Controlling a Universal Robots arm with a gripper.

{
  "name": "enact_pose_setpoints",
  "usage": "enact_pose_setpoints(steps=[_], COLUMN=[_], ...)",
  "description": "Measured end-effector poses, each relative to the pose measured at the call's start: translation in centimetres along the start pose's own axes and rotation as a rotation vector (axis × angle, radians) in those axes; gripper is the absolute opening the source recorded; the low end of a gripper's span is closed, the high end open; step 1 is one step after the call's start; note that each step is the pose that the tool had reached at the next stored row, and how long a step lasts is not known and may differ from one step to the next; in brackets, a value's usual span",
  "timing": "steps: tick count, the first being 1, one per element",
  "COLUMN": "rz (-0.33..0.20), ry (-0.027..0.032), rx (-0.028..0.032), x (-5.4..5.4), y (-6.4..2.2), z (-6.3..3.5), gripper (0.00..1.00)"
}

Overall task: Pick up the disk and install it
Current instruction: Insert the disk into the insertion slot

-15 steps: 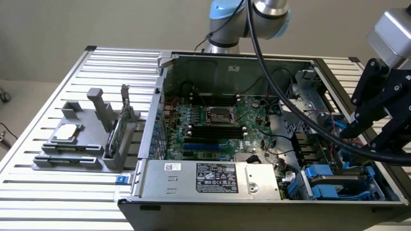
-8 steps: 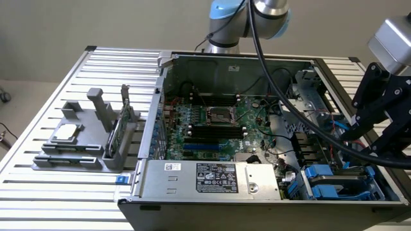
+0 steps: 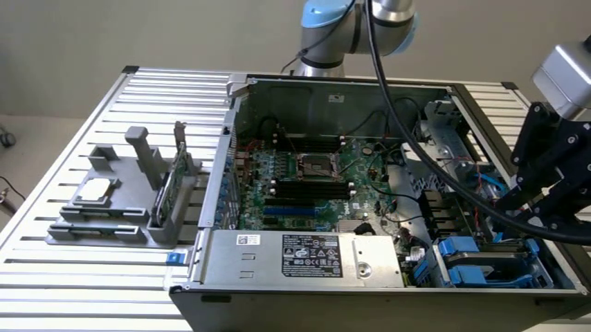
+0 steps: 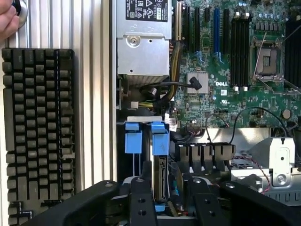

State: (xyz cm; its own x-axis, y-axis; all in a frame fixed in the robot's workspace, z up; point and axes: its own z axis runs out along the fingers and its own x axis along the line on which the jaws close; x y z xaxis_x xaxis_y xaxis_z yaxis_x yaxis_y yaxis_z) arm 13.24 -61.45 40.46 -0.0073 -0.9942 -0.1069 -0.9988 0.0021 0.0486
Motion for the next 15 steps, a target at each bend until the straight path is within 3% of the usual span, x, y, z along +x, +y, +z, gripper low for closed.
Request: enact_pose_setpoints(steps=[3, 15], rz=[0.000, -0.002], ry=[0.0021, 0.0034], rx=[0.0000, -0.0002], x=[-0.2, -0.5], y=[-0.36, -0.92], z=[0.55, 2.74], gripper=[0.20, 0.20])
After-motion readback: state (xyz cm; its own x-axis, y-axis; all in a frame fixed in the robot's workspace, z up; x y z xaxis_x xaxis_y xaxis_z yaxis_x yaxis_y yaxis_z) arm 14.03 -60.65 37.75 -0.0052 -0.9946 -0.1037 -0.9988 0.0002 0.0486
